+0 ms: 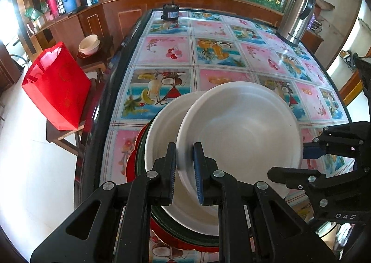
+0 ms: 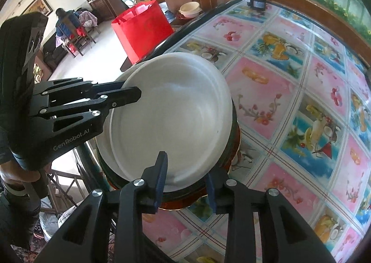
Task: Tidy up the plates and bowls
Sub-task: 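Lower the small white plate onto the stack and open both grippers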
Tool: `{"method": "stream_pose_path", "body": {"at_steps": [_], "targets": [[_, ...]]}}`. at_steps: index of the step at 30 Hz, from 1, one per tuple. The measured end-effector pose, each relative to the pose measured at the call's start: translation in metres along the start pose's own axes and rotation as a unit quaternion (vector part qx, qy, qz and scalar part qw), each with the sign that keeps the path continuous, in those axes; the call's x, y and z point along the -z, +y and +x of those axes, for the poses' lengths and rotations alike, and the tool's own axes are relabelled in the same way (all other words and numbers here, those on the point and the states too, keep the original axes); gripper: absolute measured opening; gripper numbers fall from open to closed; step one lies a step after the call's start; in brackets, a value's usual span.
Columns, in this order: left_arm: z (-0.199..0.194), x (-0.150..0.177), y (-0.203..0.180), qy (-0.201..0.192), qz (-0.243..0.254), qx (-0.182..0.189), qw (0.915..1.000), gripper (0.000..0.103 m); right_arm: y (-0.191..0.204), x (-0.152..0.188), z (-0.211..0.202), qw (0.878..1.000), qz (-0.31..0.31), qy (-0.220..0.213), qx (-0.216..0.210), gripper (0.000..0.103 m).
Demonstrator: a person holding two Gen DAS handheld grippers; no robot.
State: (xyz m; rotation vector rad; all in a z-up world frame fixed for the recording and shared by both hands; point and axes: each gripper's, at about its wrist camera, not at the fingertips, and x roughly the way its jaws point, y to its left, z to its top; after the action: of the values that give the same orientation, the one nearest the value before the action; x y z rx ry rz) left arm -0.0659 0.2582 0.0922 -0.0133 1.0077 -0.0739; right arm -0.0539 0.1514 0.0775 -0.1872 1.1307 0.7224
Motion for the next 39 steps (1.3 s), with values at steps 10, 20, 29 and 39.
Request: {"method": "stream_pose_path", "body": {"at_steps": [10,20,29,39], "targets": [[0.003,0.003,0.005,0.005,-0.002,-0.016,0.9999,0.014,-0.007,0.002,-0.009,1.0,0.018,-0.015,-0.017,0.042],[0.005,0.006,0.007,-0.001,-0.012,-0.028,0.9995,0.015,-0.013,0.009,-0.012,0.999,0.031,-0.02,-0.024,0.051],[-0.021,0.004,-0.002,-0.075,-0.004,-0.054,0.9957,0.065,-0.012,0.015,-0.019,0.999,0.038,-0.034,-0.019,0.066],[-0.031,0.006,-0.005,-0.092,-0.007,-0.047,0.9946,0.065,-0.019,0.02,-0.027,0.998,0.048,-0.046,-0.019,0.069]]}}
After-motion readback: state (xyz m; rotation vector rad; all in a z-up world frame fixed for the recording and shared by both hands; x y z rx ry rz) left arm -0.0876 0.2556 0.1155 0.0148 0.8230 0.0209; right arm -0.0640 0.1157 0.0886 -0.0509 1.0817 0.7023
